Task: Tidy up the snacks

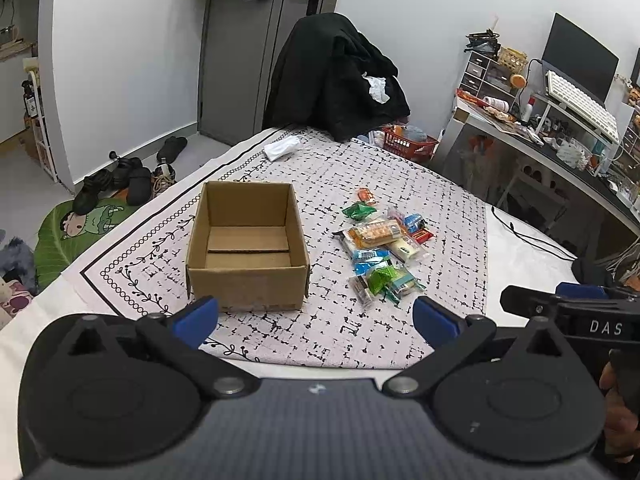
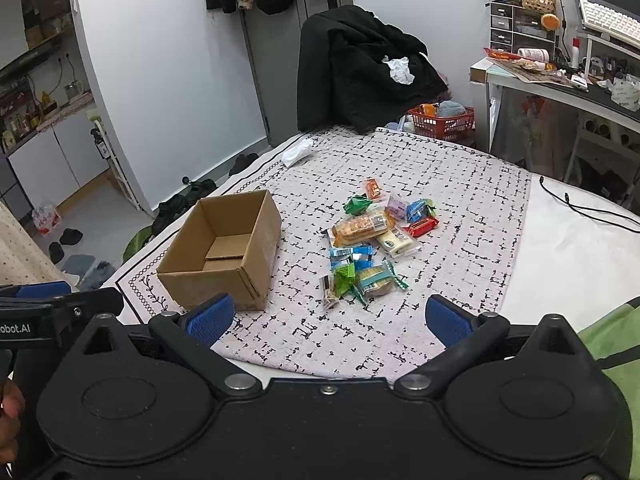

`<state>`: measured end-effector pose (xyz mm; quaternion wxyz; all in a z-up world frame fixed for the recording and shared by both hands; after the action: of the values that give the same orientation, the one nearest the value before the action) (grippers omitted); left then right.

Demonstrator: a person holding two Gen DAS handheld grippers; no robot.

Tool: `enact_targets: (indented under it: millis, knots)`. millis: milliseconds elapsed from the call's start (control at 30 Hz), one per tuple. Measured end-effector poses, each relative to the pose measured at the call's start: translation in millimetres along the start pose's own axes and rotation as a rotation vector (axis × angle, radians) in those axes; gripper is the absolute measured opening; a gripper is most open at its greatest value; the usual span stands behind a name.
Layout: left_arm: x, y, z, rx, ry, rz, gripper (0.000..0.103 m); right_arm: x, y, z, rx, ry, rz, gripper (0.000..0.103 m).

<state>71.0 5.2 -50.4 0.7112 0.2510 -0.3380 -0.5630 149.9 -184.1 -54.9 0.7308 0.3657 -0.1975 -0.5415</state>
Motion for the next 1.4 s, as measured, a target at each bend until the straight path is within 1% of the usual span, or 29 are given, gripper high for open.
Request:
enact_targets:
  millis: [300, 567, 700, 1000, 1200, 1300, 1367, 1400]
  knots:
    - [3, 2, -6, -0.008, -0.002, 0.002, 0.103, 0, 5, -3, -0.003, 0.023, 0.006, 0.103]
    - [4, 4, -13, -0.017, 0.002, 0.009, 0.103, 1, 14, -10, -0.018, 0.044, -0.014, 0.103]
    - [4, 9, -18, -0.021, 0.0, 0.013, 0.103, 2, 19, -15, -0.021, 0.028, -0.008, 0.103]
    - [7, 18, -37, -0.034, -0.005, 0.018, 0.103, 9, 25, -34, -0.042, 0.02, -0.002, 0.103]
    - [13, 23, -56, -0.045, -0.027, 0.037, 0.102, 23, 29, -54, -0.062, -0.001, -0.036, 0.103]
    - [16, 23, -69, -0.053, -0.04, 0.048, 0.101, 30, 28, -67, -0.085, 0.006, -0.072, 0.1]
    - [18, 23, -78, -0.063, -0.042, 0.051, 0.098, 33, 27, -77, -0.109, 0.022, -0.088, 0.092]
    - [20, 23, -82, -0.07, -0.044, 0.054, 0.097, 34, 26, -81, -0.12, 0.029, -0.095, 0.091]
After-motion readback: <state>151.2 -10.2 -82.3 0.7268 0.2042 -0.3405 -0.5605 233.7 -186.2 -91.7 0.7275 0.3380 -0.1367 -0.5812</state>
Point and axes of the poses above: each gripper's, at about its wrist camera, not at the fingertips, and z roughly against the way its jaws point, x to its right, y to its top, the point moved 9 cm from there along -z, roughly the way its jaws point, and after that the axes turned 2 degrees about -y, right-handed, at the moved point
